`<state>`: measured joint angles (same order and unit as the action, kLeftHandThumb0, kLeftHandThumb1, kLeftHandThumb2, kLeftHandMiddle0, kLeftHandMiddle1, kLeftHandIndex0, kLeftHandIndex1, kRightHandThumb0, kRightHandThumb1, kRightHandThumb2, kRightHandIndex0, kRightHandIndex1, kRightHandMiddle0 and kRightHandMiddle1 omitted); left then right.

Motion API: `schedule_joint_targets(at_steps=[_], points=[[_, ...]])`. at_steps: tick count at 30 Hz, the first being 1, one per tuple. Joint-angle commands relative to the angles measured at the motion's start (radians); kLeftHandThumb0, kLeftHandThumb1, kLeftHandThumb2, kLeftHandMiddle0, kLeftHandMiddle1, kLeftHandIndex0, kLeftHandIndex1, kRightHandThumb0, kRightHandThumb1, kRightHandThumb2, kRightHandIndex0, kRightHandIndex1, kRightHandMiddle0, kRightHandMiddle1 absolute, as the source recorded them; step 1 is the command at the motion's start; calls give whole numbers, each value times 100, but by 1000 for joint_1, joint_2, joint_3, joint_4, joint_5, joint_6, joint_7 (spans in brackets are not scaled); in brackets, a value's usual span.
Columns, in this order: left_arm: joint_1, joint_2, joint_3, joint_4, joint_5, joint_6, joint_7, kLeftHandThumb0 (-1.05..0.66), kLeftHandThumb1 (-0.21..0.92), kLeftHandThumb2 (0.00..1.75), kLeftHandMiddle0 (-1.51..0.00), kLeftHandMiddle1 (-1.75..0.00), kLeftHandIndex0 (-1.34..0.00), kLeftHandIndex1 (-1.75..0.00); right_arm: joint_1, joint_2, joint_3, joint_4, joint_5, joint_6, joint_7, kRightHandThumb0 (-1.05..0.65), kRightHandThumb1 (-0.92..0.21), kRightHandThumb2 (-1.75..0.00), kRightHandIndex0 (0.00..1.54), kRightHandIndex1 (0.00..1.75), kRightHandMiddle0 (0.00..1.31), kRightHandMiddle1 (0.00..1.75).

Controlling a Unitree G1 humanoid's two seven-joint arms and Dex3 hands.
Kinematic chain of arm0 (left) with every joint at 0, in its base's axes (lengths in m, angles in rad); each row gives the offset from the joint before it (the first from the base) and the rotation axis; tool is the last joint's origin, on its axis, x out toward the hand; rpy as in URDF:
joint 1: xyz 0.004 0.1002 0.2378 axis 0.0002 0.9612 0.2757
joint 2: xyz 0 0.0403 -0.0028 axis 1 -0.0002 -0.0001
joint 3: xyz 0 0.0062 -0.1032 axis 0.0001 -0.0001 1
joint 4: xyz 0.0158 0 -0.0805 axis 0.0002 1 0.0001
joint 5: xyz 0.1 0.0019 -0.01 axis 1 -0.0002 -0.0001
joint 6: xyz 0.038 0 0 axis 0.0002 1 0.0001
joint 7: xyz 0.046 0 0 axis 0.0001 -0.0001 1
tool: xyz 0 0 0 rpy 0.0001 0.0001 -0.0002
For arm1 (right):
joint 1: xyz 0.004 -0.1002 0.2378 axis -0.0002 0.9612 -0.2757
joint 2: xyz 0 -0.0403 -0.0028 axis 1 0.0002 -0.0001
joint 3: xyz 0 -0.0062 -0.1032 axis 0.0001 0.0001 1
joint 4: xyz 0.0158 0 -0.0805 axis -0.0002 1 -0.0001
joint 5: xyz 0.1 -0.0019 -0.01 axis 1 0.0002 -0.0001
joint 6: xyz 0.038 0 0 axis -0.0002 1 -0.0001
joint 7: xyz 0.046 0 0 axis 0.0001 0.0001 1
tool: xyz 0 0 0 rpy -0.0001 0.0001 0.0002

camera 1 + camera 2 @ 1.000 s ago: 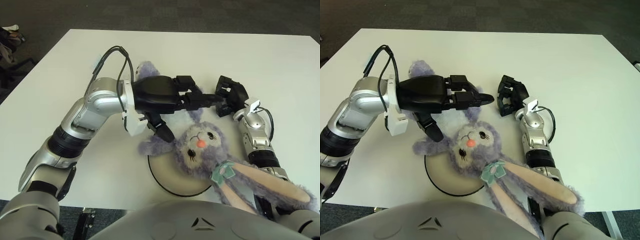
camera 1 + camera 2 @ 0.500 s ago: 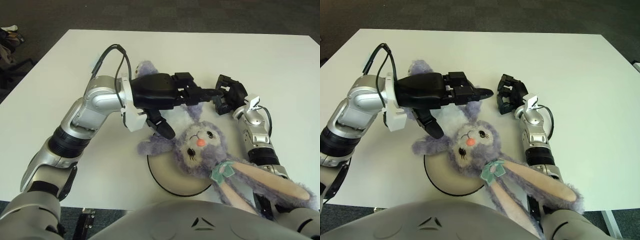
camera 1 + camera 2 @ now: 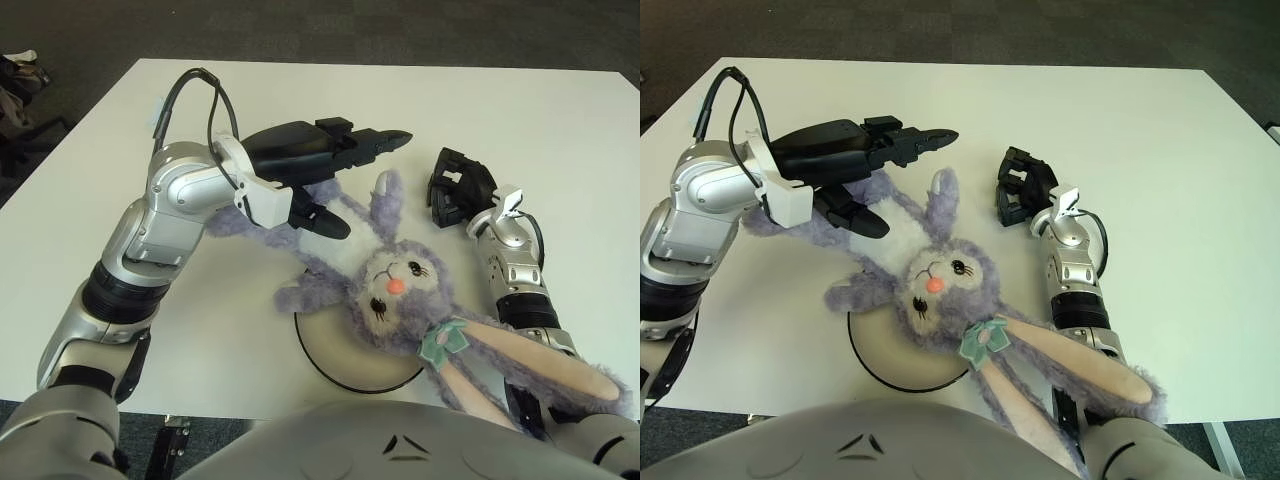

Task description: Put the doll into the plate.

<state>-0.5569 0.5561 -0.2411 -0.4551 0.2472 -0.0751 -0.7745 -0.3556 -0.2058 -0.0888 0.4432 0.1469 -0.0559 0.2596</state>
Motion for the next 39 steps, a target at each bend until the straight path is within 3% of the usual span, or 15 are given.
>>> schedule_joint_targets(at_steps=[1,4,9,18,21,39], points=[[-51,-15,24,26,29,-78,71,-84,92,59,-45,-174,0,-55,63,3,16,41,-23,98,-10,-1,7,-174,92,169,68,175],[-58,-24,29,54,56,-149,124,-83,92,59,-54,-175,0,-65,62,1,19,35,-28,108,-16,-1,7,-174,91,170,67,175],[-88,-9,71,48,-31,-130,95,-83,92,70,-62,-175,0,-75,42,-4,17,69,-23,113,-7,-1,7,-174,91,171,67,175],[-107,-40,70,32,-121,34,74,-80,92,89,-61,-165,0,-107,21,-9,7,136,-22,83,11,-1,8,-175,94,167,68,175],[-107,-45,69,31,-130,51,80,-77,92,90,-59,-161,0,-119,14,-10,7,154,-24,73,13,-1,9,-175,95,165,69,175],[-110,-44,67,41,-133,55,83,-76,92,90,-58,-158,0,-127,-8,-10,7,206,-24,42,14,0,10,-175,96,163,70,175]])
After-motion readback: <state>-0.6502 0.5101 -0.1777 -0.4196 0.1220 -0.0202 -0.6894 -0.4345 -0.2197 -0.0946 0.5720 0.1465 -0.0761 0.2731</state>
